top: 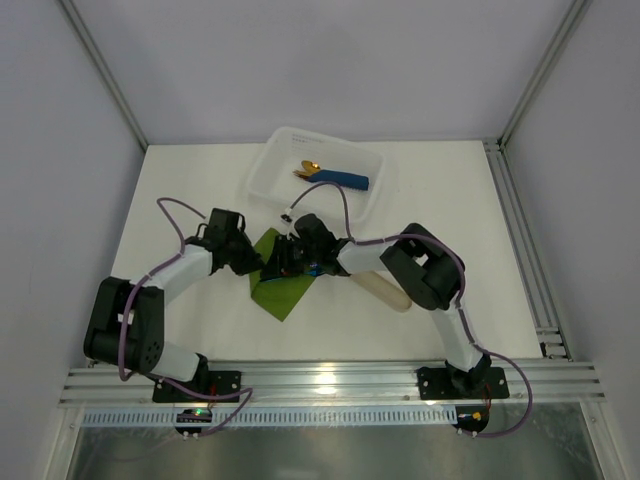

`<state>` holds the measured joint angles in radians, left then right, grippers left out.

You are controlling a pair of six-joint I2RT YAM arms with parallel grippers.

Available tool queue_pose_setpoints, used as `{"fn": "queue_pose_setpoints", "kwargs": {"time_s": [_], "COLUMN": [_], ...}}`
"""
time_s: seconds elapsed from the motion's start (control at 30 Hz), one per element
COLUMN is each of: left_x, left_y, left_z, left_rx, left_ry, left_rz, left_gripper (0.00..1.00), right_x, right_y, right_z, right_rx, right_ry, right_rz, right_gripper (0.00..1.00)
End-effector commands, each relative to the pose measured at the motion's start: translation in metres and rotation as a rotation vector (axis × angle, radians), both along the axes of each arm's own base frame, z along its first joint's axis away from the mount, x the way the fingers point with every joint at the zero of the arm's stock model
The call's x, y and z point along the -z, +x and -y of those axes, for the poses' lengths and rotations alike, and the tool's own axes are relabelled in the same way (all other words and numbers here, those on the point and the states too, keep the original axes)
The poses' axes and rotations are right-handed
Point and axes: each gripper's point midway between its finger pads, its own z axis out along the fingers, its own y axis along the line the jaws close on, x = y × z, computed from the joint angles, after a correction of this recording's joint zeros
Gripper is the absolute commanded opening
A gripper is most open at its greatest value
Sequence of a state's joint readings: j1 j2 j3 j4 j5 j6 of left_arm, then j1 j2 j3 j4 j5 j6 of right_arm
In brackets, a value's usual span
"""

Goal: Place the utensils on the paper napkin and roll it up
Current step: Roll the napkin at the center of the board.

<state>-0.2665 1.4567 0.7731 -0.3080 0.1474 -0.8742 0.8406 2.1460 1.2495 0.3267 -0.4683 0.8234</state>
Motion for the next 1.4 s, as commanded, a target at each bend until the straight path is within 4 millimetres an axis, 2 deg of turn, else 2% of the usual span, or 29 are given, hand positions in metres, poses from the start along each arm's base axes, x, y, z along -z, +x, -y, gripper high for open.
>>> {"fn": "queue_pose_setpoints", "kwargs": {"time_s": [0.0,0.6,0.67,0.83,0.93,1.03,1.17,1.37], "left_x": [-0.011,-0.011,-0.01,-0.009,-0.01,-0.011,-0.012,-0.012], "left_y": [-0.002,-0.002,-0.003,-0.005,-0.005,-0.004,-0.004,-0.006], "left_z": [0.005,0.008,0.008,0.008,0.008,0.008,0.008,0.006], "left_rx": [0.025,0.024,0.023,0.024,0.024,0.023,0.023,0.02], "left_ry": [-0.026,-0.043,-0.041,-0.041,-0.043,-0.046,-0.045,-0.036], "left_rz": [0.033,0.028,0.024,0.019,0.02,0.02,0.023,0.026], "left_gripper": [0.0,0.0,0.0,0.0,0.0,0.01,0.09,0.18], "right_x": [-0.022,-0.024,-0.029,-0.017,-0.017,-0.017,-0.017,-0.013], "right_y": [0.013,0.012,0.012,0.017,0.021,0.024,0.026,0.026], "right_z": [-0.013,-0.02,-0.022,-0.018,-0.016,-0.016,-0.015,-0.013], "right_rx": [0.03,0.066,0.067,0.1,0.122,0.128,0.139,0.142], "right_ry": [0.065,0.106,0.128,0.08,0.073,0.068,0.066,0.047], "right_rz": [0.074,0.071,0.079,0.07,0.082,0.093,0.099,0.105], "right_gripper": [0.34,0.3,0.3,0.27,0.25,0.24,0.21,0.11]}}
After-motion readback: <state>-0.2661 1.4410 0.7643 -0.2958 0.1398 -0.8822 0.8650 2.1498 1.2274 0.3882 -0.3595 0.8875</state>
